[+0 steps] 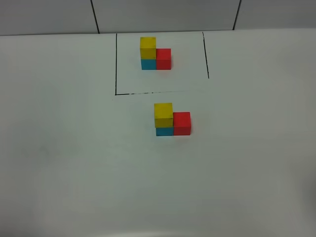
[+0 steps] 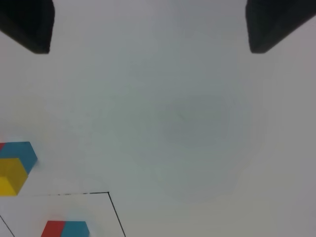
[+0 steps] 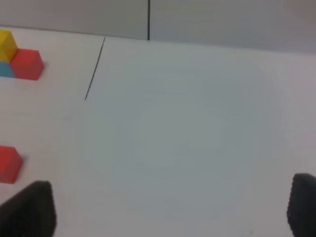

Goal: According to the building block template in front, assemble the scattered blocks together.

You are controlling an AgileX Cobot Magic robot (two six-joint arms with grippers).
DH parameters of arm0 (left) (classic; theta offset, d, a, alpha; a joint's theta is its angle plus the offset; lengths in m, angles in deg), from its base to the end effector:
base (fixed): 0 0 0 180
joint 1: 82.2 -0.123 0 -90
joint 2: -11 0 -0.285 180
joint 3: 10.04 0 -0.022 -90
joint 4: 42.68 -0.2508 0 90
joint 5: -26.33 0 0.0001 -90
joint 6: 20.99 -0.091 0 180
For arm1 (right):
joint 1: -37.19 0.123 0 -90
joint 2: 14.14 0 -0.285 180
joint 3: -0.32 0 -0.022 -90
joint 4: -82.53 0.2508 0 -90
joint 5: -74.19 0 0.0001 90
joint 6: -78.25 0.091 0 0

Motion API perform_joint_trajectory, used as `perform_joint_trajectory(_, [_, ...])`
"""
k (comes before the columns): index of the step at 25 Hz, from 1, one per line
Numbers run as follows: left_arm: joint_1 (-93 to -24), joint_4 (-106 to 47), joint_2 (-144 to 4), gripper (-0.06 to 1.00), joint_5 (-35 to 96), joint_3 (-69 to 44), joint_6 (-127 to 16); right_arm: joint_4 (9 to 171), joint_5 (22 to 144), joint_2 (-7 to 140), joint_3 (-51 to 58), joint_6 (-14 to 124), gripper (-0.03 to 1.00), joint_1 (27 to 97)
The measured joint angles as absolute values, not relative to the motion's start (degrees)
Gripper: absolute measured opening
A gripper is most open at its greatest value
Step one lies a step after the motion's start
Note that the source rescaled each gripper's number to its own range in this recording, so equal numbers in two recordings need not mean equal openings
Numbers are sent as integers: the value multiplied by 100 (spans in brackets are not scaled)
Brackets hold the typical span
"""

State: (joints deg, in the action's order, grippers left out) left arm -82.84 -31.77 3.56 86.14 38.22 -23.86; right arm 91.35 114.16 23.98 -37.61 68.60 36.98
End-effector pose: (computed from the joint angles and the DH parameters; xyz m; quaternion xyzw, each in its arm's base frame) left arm -0.0064 -0.0150 0.2813 0.0198 0.8417 -0.0787 0.5338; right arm 0.0955 0.0086 0.3414 -0.0459 0.8447 0.0274 0.5325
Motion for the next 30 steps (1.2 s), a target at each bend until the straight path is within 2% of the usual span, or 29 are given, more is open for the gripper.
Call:
perform_joint_trajectory(9, [-8284,-3177,356,96,8614,3822,-2386,9030,11998,854,-4403,7084,98,3698])
perform_joint_trajectory(19, [-8284,-3177,356,96,8614,3822,-2386,7968,12845,-479,-4716,7762,96,3698])
perform_joint_trajectory(30, [-8284,-3177,356,96,8614,3822,-2386,8017,12949,-674,-4733,8033,93,3698])
